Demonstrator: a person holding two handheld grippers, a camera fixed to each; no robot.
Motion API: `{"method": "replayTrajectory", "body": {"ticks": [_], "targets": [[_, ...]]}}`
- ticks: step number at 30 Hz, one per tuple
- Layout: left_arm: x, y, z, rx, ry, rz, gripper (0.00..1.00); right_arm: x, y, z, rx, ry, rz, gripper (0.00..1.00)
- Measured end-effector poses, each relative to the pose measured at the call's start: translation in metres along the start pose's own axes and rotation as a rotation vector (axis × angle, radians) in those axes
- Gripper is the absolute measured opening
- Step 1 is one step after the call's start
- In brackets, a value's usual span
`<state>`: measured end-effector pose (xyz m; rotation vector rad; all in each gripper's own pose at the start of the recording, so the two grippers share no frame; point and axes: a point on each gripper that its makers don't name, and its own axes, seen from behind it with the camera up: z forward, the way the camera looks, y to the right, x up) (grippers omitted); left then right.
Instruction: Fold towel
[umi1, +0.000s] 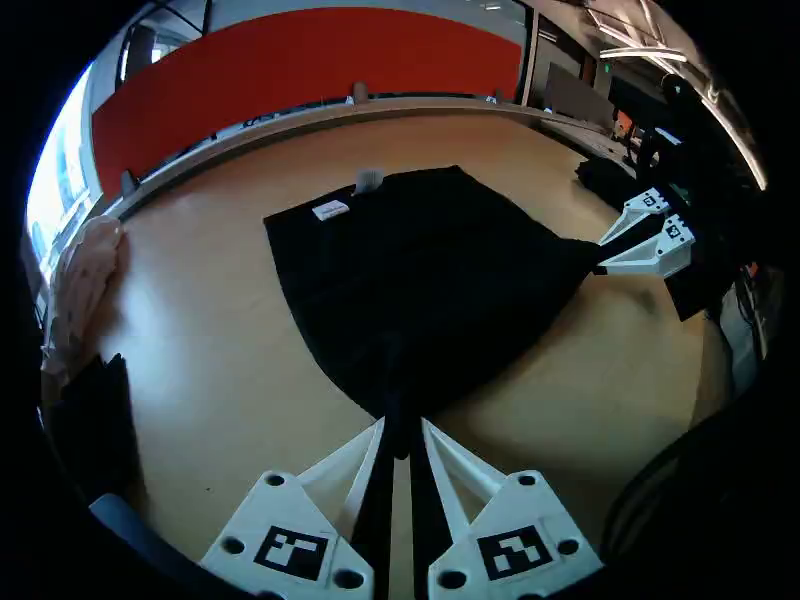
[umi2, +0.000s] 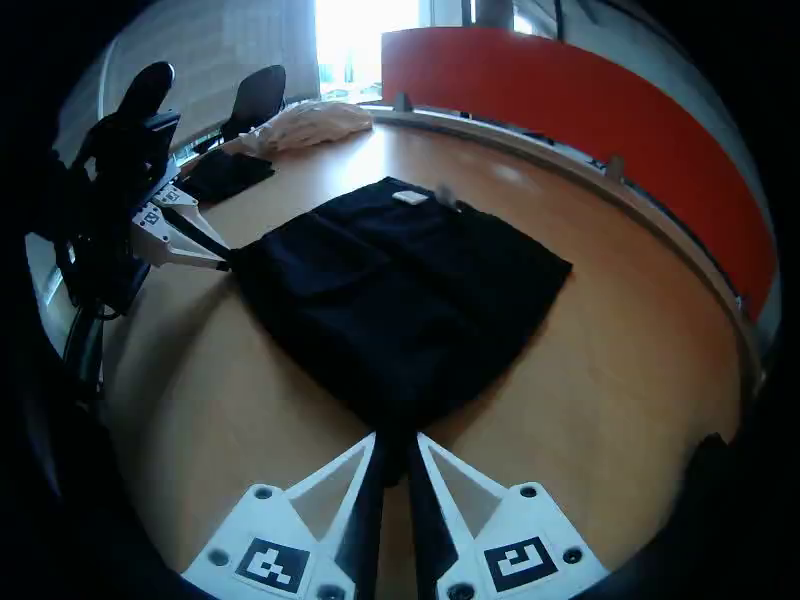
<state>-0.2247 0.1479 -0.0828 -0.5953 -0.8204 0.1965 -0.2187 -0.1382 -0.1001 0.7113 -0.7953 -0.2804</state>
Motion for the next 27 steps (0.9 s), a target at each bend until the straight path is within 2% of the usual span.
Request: {"method": "replayTrajectory", "body": {"ticks": [6, 12, 27], "targets": [[0.018, 0.001, -0.014, -0.001, 0.027, -0.027, 0.1, 0.014, 0.006, -0.013, -0.013, 0.018, -0.002, 0.14], [0.035, 0.002, -0.029, 0.007, 0.044, -0.032, 0.09, 0.033, 0.008, -0.025, -0.028, 0.045, -0.002, 0.13], [0.069, 0.008, -0.075, 0.021, 0.078, -0.053, 0.09, 0.074, 0.013, -0.062, -0.058, 0.092, -0.044, 0.13]]}}
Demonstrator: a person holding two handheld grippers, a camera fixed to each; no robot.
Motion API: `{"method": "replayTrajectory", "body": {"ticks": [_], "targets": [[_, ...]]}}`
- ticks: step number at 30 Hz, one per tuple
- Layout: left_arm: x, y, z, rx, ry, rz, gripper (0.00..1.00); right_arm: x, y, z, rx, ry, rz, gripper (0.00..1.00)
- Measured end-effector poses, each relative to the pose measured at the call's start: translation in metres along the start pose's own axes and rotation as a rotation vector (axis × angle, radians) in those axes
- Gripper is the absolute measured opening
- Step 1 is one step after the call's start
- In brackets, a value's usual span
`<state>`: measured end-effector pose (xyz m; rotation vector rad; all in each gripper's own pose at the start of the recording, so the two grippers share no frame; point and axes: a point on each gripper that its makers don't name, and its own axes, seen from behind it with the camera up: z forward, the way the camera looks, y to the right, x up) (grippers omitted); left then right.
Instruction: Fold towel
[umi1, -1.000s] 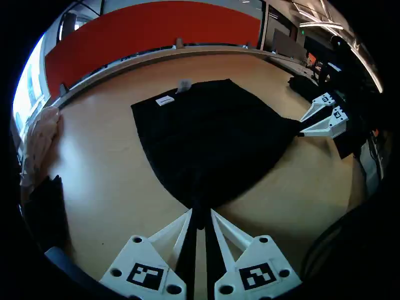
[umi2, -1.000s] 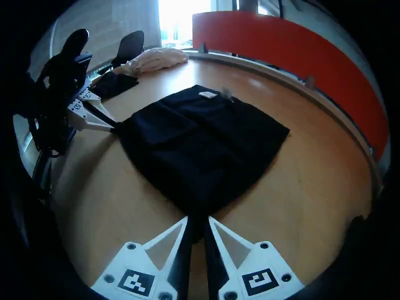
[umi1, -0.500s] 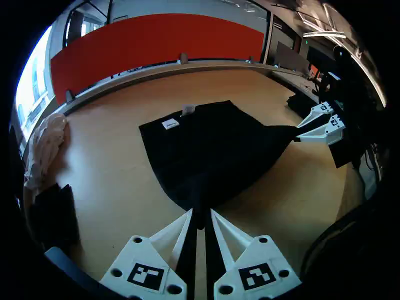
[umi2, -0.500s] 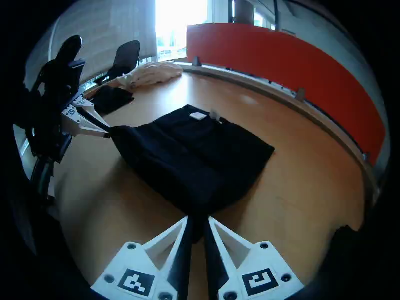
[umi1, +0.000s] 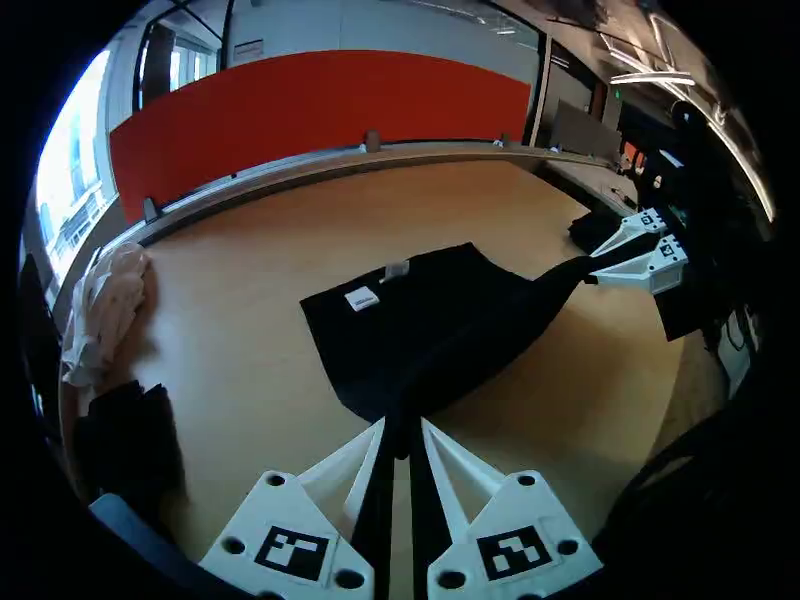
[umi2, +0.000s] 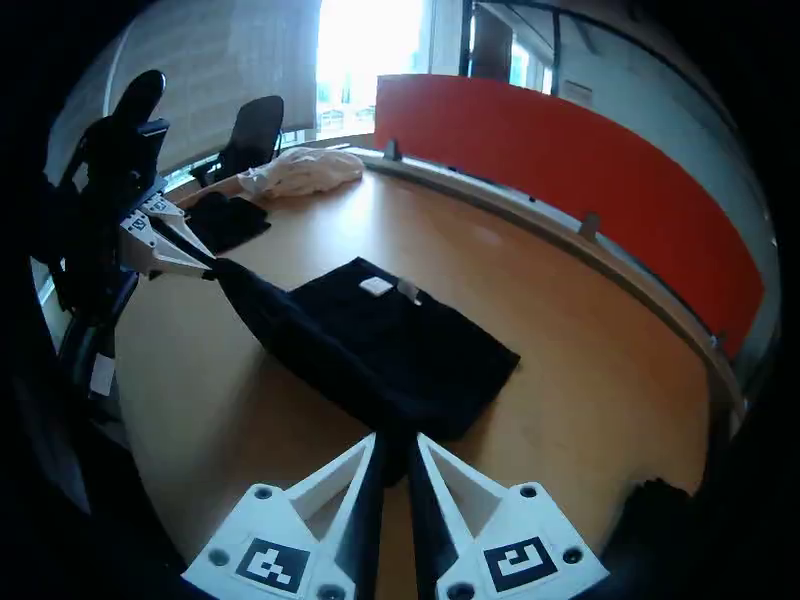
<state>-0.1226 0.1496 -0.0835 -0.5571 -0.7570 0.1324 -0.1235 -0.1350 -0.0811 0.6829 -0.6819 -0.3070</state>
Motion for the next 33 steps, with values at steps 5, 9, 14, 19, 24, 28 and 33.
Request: {"method": "replayTrajectory", "body": {"ticks": [5, 9, 14, 19, 24, 28, 33], "targets": [[0.008, 0.005, -0.011, -0.004, 0.003, -0.016, 0.09, 0.008, 0.001, -0.01, -0.003, 0.003, -0.018, 0.13], [0.012, 0.006, -0.018, -0.005, 0.0, -0.014, 0.09, 0.012, -0.001, -0.019, 0.001, 0.006, -0.026, 0.14], [0.018, 0.009, -0.027, -0.008, 0.004, -0.004, 0.09, 0.017, -0.005, -0.03, 0.005, 0.01, -0.025, 0.13], [0.023, 0.013, -0.036, -0.019, 0.01, -0.009, 0.09, 0.02, -0.006, -0.039, 0.006, 0.014, -0.019, 0.13], [0.027, 0.018, -0.045, -0.036, 0.015, -0.018, 0.09, 0.022, -0.007, -0.048, 0.008, 0.015, -0.018, 0.13], [0.03, 0.021, -0.05, -0.044, 0.017, -0.01, 0.09, 0.023, -0.008, -0.053, 0.012, 0.014, -0.021, 0.13], [0.032, 0.024, -0.056, -0.051, 0.016, 0.004, 0.09, 0.024, -0.01, -0.059, 0.016, 0.014, -0.024, 0.13]]}}
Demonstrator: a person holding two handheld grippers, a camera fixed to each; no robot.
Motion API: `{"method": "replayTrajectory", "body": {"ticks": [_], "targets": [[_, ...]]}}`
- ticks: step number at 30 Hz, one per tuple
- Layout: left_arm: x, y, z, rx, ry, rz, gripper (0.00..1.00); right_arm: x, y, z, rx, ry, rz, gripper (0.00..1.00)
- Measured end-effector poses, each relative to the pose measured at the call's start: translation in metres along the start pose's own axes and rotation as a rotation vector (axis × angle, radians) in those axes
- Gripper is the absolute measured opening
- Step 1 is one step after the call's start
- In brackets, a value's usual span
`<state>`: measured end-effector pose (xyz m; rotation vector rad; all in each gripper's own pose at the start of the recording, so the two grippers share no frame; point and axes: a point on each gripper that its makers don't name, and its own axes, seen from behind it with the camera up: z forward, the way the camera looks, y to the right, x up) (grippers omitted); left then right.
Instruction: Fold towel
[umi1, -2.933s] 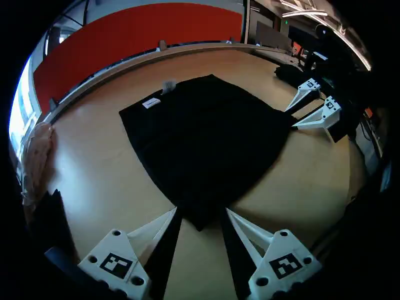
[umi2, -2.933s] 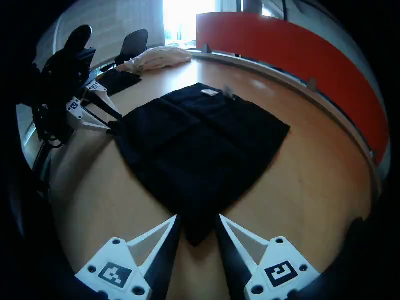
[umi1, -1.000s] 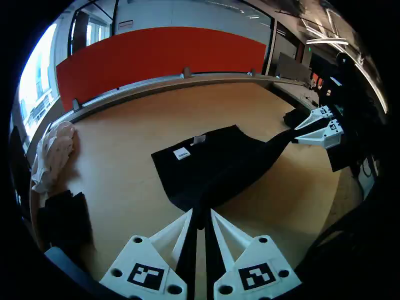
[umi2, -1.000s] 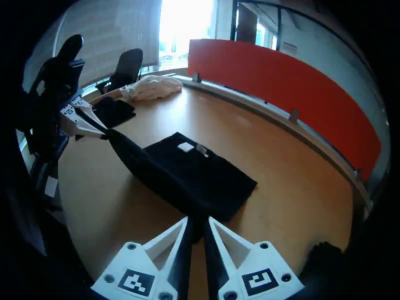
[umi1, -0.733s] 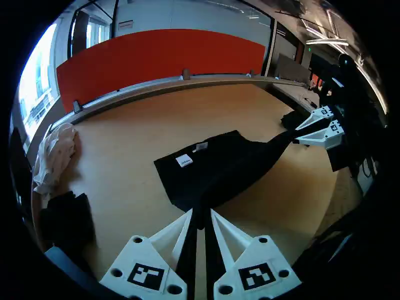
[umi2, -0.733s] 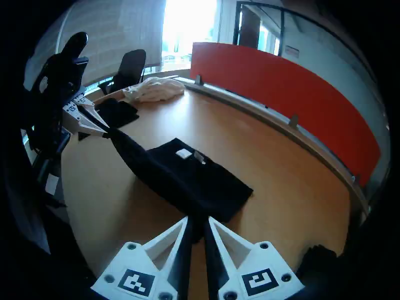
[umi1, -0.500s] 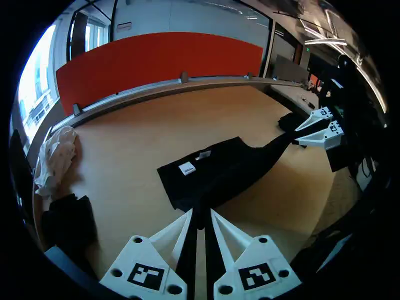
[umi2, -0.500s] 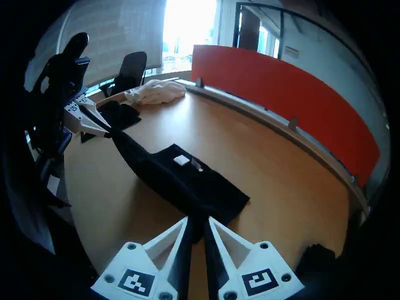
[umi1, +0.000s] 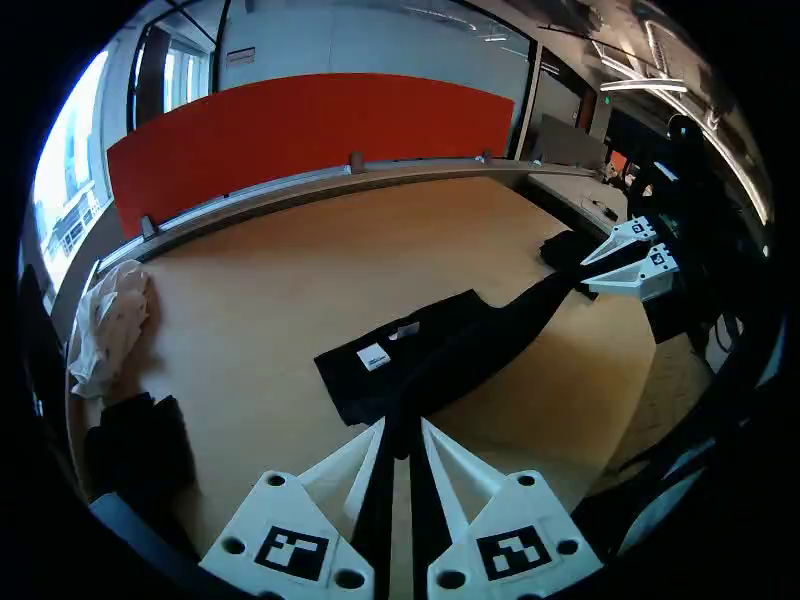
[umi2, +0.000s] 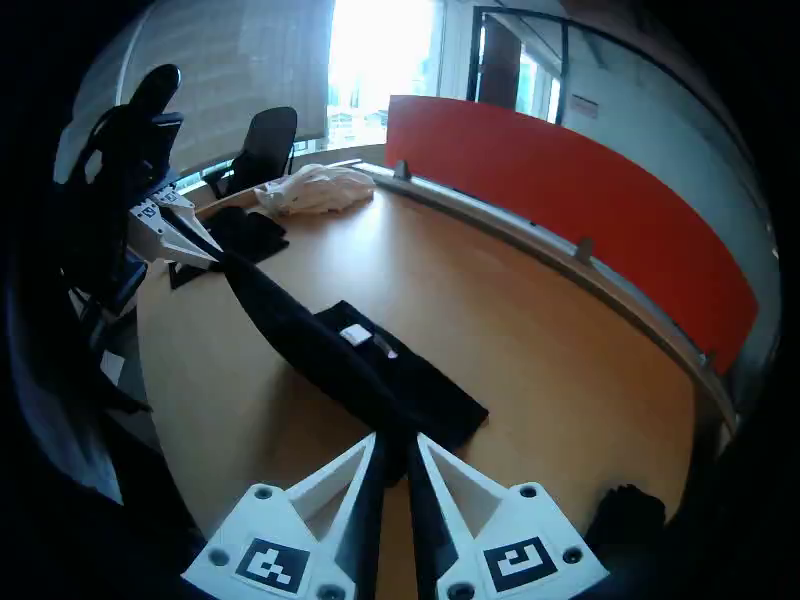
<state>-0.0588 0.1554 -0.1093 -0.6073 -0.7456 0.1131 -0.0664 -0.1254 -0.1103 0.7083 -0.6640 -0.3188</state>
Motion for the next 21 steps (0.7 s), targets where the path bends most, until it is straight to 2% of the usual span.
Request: {"method": "replayTrajectory", "body": {"ticks": [6, 21], "targets": [[0.0011, 0.0024, -0.0051, -0.009, 0.002, -0.003, 0.09, 0.0011, -0.0014, -0.0044, 0.004, 0.0, -0.003, 0.13], [-0.002, 0.0006, -0.0022, -0.006, -0.001, -0.011, 0.09, -0.0006, -0.0027, 0.0008, 0.01, -0.01, -0.013, 0.13]]}}
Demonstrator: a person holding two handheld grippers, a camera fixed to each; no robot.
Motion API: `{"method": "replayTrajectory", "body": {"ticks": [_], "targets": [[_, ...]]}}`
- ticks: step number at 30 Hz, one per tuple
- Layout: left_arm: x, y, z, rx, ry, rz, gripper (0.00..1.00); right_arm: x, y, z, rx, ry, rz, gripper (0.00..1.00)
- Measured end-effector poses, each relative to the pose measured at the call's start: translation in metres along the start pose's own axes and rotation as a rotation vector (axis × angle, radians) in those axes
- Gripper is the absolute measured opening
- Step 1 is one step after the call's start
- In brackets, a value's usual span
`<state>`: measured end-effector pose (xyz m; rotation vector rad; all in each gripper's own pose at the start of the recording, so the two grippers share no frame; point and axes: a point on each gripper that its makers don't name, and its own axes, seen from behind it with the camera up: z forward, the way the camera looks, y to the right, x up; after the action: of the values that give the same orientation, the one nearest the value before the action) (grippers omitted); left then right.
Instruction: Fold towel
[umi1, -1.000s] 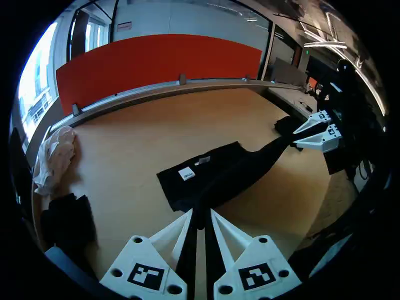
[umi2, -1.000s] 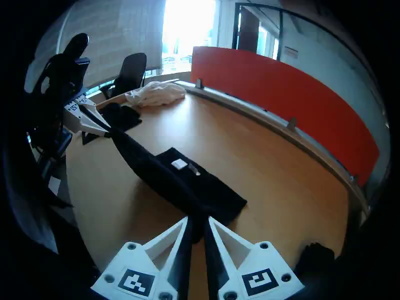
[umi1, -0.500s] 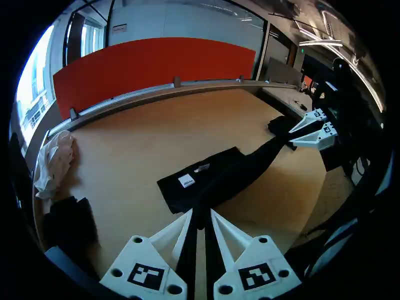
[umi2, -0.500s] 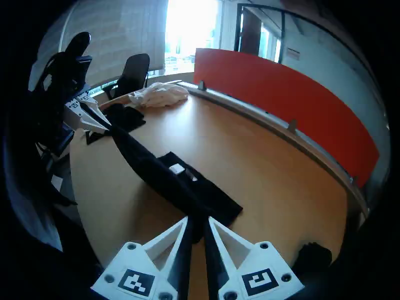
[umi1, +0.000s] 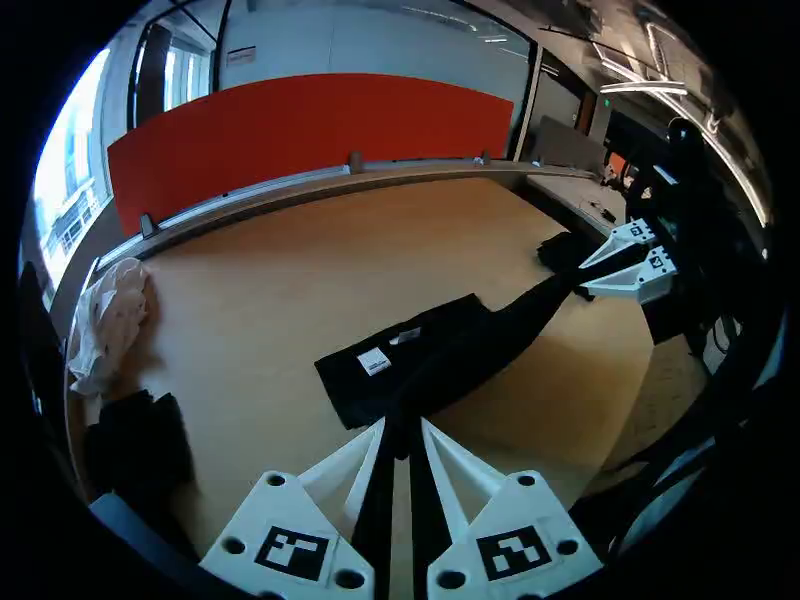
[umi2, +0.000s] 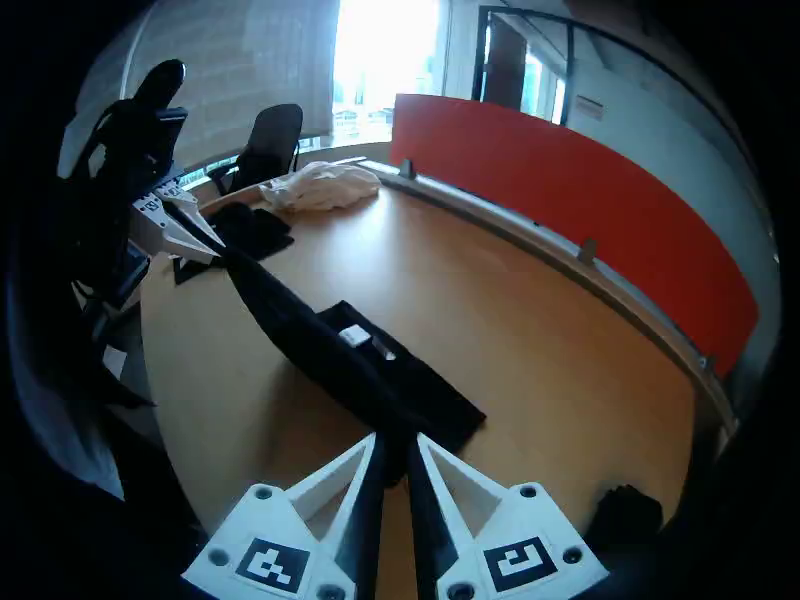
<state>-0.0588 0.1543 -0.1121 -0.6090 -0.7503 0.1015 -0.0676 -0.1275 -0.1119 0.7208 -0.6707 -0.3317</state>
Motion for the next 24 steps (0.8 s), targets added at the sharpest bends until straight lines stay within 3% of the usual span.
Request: {"method": "replayTrajectory", "body": {"ticks": [11, 24], "targets": [[-0.011, -0.008, 0.02, -0.003, -0.033, -0.009, 0.09, -0.013, 0.002, 0.014, 0.022, -0.044, 0.005, 0.14], [-0.018, -0.019, 0.051, -0.006, -0.066, -0.029, 0.09, -0.034, 0.015, 0.043, 0.041, -0.115, 0.03, 0.14]]}}
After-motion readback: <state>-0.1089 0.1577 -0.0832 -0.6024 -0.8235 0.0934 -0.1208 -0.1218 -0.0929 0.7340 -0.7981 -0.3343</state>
